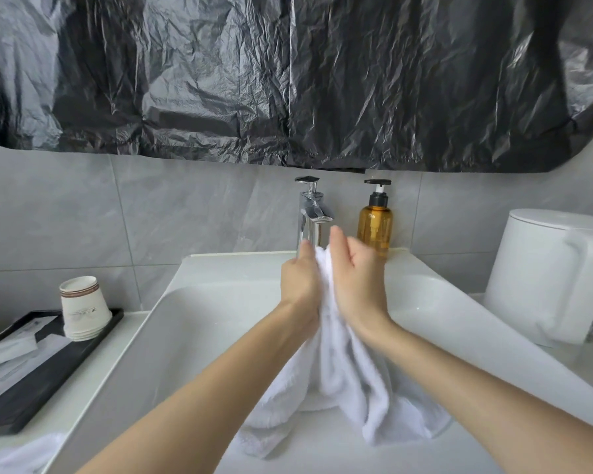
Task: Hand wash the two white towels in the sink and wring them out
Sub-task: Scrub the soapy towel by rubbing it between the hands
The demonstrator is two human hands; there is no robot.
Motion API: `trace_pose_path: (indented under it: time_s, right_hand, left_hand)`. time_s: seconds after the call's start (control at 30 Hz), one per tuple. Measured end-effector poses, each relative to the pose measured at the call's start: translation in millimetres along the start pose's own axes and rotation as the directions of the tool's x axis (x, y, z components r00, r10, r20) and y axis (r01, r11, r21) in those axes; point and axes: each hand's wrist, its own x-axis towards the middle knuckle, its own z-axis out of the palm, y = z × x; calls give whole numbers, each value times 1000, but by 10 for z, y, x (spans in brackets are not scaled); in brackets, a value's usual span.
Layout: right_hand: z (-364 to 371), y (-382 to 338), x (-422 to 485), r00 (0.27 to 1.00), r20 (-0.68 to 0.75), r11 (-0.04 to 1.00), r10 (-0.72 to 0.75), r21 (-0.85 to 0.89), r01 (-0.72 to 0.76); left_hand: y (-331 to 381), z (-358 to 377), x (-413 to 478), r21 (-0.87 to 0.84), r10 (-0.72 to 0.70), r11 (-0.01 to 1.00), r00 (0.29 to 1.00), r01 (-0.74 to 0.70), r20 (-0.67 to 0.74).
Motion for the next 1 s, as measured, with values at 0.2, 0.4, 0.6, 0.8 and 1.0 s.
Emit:
trace_pose_path:
  time_s: [0.2, 0.4, 0.6, 0.8, 1.0]
  right_hand:
    - [40, 18, 127, 989, -71, 991, 133, -14, -134]
    - [27, -13, 114, 995, -18, 996, 94, -10, -94]
    - [-3, -37, -39, 998, 31, 999, -47, 27, 46]
    - [36, 15, -12, 1000, 9, 1000, 9, -22, -9]
    - [-24, 36, 138, 984, -95, 988, 152, 28, -150]
  left_hand:
    - [-2, -29, -36, 18, -7, 1000, 999, 6, 36]
    - [-24, -47, 11, -15, -43, 999, 998, 44, 45]
    - [-17, -34, 20, 1, -20, 1000, 998, 19, 53]
    - [-41, -44, 23, 51, -2, 999, 999, -1, 54]
    - [-19, -12, -49, 23, 13, 1000, 990, -16, 142]
